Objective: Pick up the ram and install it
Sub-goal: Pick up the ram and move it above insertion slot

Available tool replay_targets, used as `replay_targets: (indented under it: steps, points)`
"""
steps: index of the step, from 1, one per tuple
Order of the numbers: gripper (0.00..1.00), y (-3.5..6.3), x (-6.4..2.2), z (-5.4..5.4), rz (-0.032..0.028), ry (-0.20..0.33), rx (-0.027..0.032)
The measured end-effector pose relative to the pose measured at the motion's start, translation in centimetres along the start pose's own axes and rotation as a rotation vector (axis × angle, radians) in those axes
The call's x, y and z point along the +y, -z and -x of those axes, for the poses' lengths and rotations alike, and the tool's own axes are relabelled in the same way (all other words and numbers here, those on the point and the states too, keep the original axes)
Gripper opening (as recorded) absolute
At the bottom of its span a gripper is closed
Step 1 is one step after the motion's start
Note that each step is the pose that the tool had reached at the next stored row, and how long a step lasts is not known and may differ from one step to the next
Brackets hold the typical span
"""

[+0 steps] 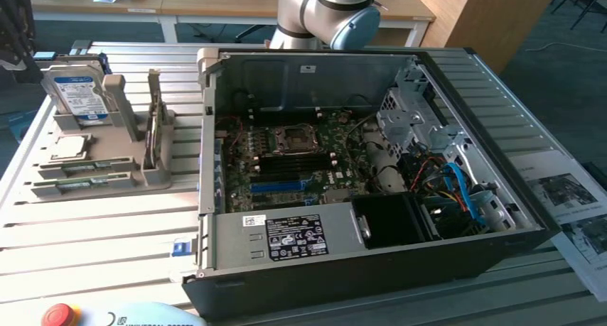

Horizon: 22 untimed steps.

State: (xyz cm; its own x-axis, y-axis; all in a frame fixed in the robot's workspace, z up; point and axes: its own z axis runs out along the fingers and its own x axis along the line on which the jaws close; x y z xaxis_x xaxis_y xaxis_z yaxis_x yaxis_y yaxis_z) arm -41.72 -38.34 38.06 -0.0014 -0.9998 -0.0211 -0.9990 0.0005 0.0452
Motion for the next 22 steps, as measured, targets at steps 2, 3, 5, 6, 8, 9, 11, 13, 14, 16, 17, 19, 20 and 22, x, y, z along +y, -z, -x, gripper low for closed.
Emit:
replay_targets:
  steps: [2,3,5,6,8,9,11,13,14,16,17,19,20,22]
  points:
    - [0.10,-0.02,0.00,0.00,0.0006,0.020,0.0016]
    - [0.10,-0.03,0.00,0.00,0.0010,0.029,0.0023]
    - [0.10,-0.03,0.00,-0.01,0.0013,0.038,0.0029]
    - [0.10,-0.03,0.00,0.00,0.0014,0.038,0.0030]
    - [0.10,-0.04,0.00,0.00,0.0013,0.038,0.0029]
    - [0.10,-0.04,0.00,0.00,0.0013,0.038,0.0029]
    - [0.10,-0.04,0.00,0.00,0.0012,0.038,0.0029]
    - [0.10,-0.04,0.00,0.00,0.0006,0.038,0.0029]
    - [0.10,-0.05,0.00,0.00,0.0001,0.038,0.0029]
    - [0.10,-0.04,0.00,0.00,-0.0009,0.038,0.0030]
    - [0.10,-0.04,0.00,0.00,-0.0013,0.038,0.0029]
    - [0.10,-0.05,0.00,0.00,-0.0024,0.038,0.0030]
    - [0.10,-0.04,0.00,0.00,-0.0029,0.039,0.0030]
    - [0.10,-0.05,0.00,0.00,-0.0035,0.039,0.0030]
